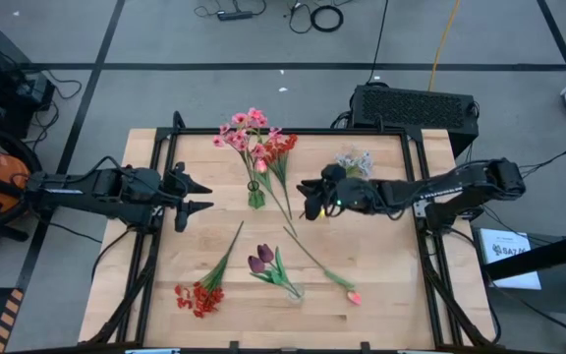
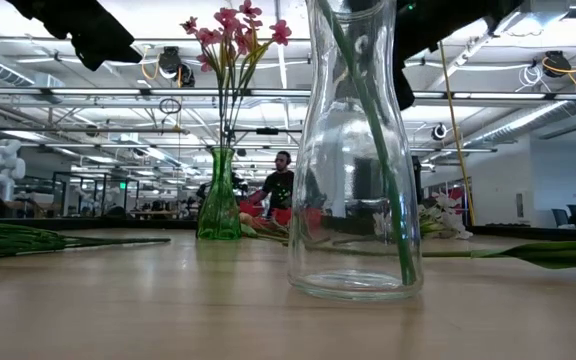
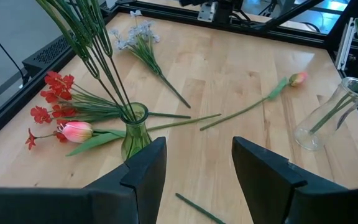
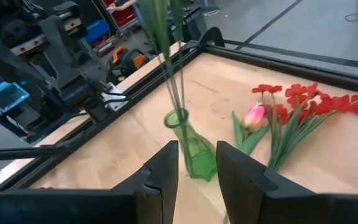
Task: Sort flowers into vase by color
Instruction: Put the white flowers into the green vase
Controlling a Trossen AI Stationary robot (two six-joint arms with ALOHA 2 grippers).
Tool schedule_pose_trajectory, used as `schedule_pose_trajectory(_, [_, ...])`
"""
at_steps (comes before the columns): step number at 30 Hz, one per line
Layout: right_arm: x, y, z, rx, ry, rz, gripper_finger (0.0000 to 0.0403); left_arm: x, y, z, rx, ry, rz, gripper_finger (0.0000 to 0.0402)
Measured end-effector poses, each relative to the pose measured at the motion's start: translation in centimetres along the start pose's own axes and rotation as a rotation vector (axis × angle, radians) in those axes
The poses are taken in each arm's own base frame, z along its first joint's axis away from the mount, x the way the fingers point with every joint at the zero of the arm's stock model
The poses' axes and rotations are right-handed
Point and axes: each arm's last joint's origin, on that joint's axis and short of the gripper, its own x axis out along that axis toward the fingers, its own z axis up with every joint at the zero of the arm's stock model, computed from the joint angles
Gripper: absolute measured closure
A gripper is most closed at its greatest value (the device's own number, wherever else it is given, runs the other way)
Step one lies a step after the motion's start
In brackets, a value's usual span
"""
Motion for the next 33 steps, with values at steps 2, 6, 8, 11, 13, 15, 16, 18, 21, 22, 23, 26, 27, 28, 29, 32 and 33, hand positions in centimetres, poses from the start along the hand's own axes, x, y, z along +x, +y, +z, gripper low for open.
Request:
schedule_pose_trajectory(2, [0.4, -0.6, 0.4, -0.006, 0.001, -0.007, 0.0303, 0.0, 0.0, 0.0, 0.0, 0.0, 0.0, 0.0212])
schedule_pose_trajectory(6, [0.9, -1.7, 1.2, -0.039, 0.01, -0.008, 0.0303, 0.0, 0.0, 0.0, 0.0, 0.0, 0.0, 0.0212])
schedule_pose_trajectory(8, [1.1, -2.2, 1.5, -0.05, 0.02, 0.002, 0.0303, 0.0, 0.0, 0.0, 0.0, 0.0, 0.0, 0.0212])
schedule_pose_trajectory(11, [1.4, -2.8, 1.9, -0.046, 0.032, 0.009, 0.0303, 0.0, 0.0, 0.0, 0.0, 0.0, 0.0, 0.0212])
schedule_pose_trajectory(13, [1.5, -3.2, 2.0, -0.043, 0.043, 0.007, 0.0303, 0.0, 0.0, 0.0, 0.0, 0.0, 0.001, 0.0212])
schedule_pose_trajectory(15, [1.6, -3.5, 2.1, -0.042, 0.048, -0.009, 0.0303, 0.0, 0.0, 0.0, 0.0, -0.001, 0.003, 0.0212])
schedule_pose_trajectory(16, [1.7, -3.7, 2.2, -0.042, 0.05, -0.017, 0.0303, 0.0, 0.0, 0.0, 0.0, -0.001, 0.003, 0.0212])
schedule_pose_trajectory(18, [1.8, -4.2, 2.3, -0.046, 0.058, -0.036, 0.0303, 0.0, 0.0, 0.0, 0.0, -0.001, 0.005, 0.0212])
schedule_pose_trajectory(21, [1.9, -4.7, 2.4, -0.066, 0.081, -0.044, 0.0303, 0.0, 0.0, 0.0, 0.001, -0.002, 0.01, 0.0212])
schedule_pose_trajectory(22, [1.9, -4.9, 2.4, -0.068, 0.087, -0.038, 0.0303, 0.0, 0.0, 0.0, 0.001, -0.003, 0.013, 0.0212])
schedule_pose_trajectory(23, [2.0, -5.0, 2.5, -0.07, 0.096, -0.03, 0.0303, 0.0, 0.1, 0.0, 0.001, -0.004, 0.018, 0.0212])
schedule_pose_trajectory(26, [2.1, -5.4, 2.7, -0.066, 0.102, -0.023, 0.0303, 0.0, 0.1, 0.0, 0.001, -0.009, 0.043, 0.0212])
schedule_pose_trajectory(27, [2.1, -5.5, 2.8, -0.064, 0.101, -0.025, 0.0303, 0.0, 0.1, 0.0, 0.001, -0.01, 0.051, 0.0212])
schedule_pose_trajectory(28, [2.1, -5.6, 2.9, -0.062, 0.101, -0.022, 0.0303, 0.0, 0.2, 0.0, 0.001, -0.012, 0.056, 0.0212])
schedule_pose_trajectory(29, [2.2, -5.7, 2.9, -0.059, 0.102, -0.017, 0.0303, 0.0, 0.2, 0.0, 0.001, -0.012, 0.057, 0.0212])
schedule_pose_trajectory(32, [2.3, -6.0, 3.1, -0.056, 0.099, -0.025, 0.0303, 0.0, 0.2, 0.0, 0.001, -0.012, 0.058, 0.0212])
schedule_pose_trajectory(33, [2.3, -6.0, 3.1, -0.058, 0.099, -0.026, 0.0303, 0.0, 0.2, 0.0, 0.001, -0.012, 0.058, 0.0212])
